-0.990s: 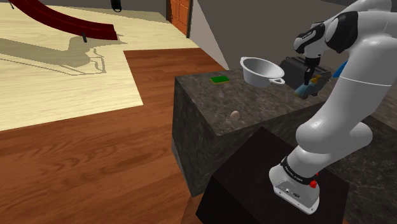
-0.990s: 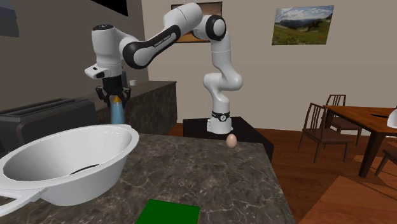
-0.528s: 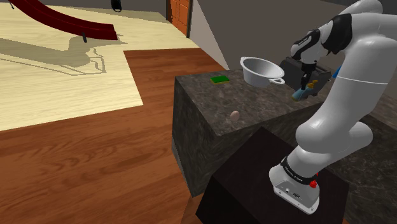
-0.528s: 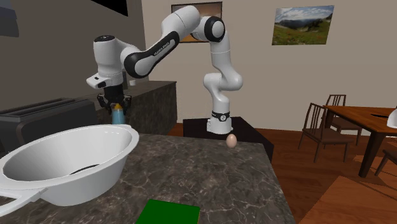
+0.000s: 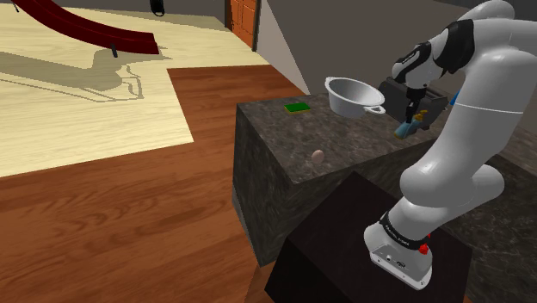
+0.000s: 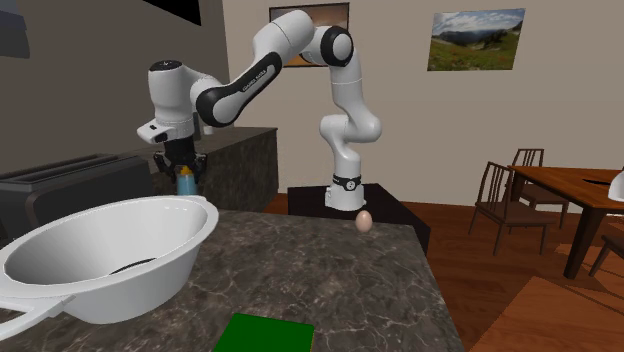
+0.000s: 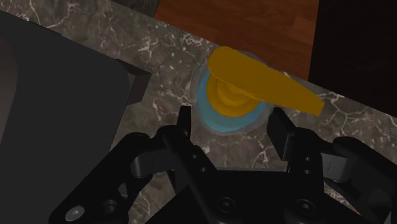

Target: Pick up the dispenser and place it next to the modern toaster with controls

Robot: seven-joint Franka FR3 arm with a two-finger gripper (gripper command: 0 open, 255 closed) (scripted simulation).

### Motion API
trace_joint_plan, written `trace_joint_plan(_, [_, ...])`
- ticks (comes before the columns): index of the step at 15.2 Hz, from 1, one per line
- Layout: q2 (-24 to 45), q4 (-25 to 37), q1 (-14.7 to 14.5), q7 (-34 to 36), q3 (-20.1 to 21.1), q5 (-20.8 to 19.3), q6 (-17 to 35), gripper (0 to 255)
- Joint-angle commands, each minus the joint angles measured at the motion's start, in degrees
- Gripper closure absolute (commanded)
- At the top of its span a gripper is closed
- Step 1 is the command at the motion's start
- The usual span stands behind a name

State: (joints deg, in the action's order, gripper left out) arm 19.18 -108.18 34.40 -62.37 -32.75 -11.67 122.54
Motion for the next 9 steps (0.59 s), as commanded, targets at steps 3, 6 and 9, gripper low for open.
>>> trace_joint_plan(3, [0.0,0.0,0.0,0.0,0.0,0.0,0.0,0])
trace_joint_plan(6, [0.0,0.0,0.0,0.0,0.0,0.0,0.0,0])
trace_joint_plan(9, [-1.6,1.9,-0.9,0.3,0.0,-0.5,-3.5,0])
